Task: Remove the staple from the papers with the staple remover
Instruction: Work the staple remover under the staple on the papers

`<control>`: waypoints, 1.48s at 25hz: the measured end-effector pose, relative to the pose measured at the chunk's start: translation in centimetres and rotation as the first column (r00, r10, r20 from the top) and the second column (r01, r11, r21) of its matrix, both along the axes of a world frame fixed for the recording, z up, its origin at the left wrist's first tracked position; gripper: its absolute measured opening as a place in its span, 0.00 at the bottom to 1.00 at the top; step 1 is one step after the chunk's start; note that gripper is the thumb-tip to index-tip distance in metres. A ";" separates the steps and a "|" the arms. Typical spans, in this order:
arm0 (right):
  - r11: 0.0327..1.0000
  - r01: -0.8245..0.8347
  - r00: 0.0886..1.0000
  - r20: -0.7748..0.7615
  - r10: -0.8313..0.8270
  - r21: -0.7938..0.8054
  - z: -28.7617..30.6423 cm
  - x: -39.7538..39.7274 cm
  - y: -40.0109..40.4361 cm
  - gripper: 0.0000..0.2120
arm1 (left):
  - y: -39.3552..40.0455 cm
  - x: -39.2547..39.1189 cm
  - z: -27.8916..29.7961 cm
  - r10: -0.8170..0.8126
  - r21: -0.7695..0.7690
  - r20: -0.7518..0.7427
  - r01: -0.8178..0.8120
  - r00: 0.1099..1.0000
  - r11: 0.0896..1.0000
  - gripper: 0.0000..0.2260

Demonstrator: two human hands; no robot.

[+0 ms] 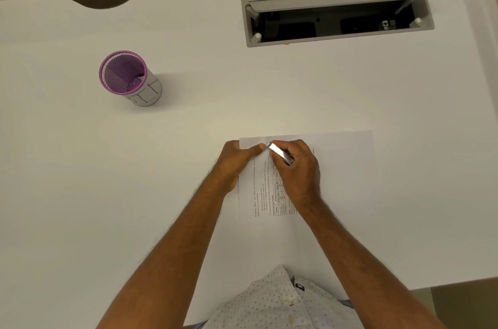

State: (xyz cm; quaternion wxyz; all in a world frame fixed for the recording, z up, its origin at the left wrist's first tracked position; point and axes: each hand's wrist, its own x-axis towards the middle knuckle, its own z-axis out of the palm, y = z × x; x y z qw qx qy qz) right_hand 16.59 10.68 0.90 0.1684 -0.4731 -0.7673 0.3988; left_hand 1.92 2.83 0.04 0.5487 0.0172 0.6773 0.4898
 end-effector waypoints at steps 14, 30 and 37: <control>0.997 0.007 1.000 -0.015 -0.008 -0.076 0.1 -0.2 0.2 0.10 | 0.1 0.0 0.3 0.013 0.003 0.029 -0.013 1.000 1.000 0.08; 1.000 -0.020 0.998 -0.065 0.021 0.012 -0.2 -0.1 -0.5 0.11 | 0.6 -0.3 0.3 0.080 -0.056 0.142 -0.072 0.987 0.996 0.13; 1.000 0.009 0.999 -0.044 -0.010 -0.025 -0.1 -0.1 0.0 0.11 | 0.6 0.1 0.4 0.079 -0.035 0.076 -0.077 0.994 0.996 0.15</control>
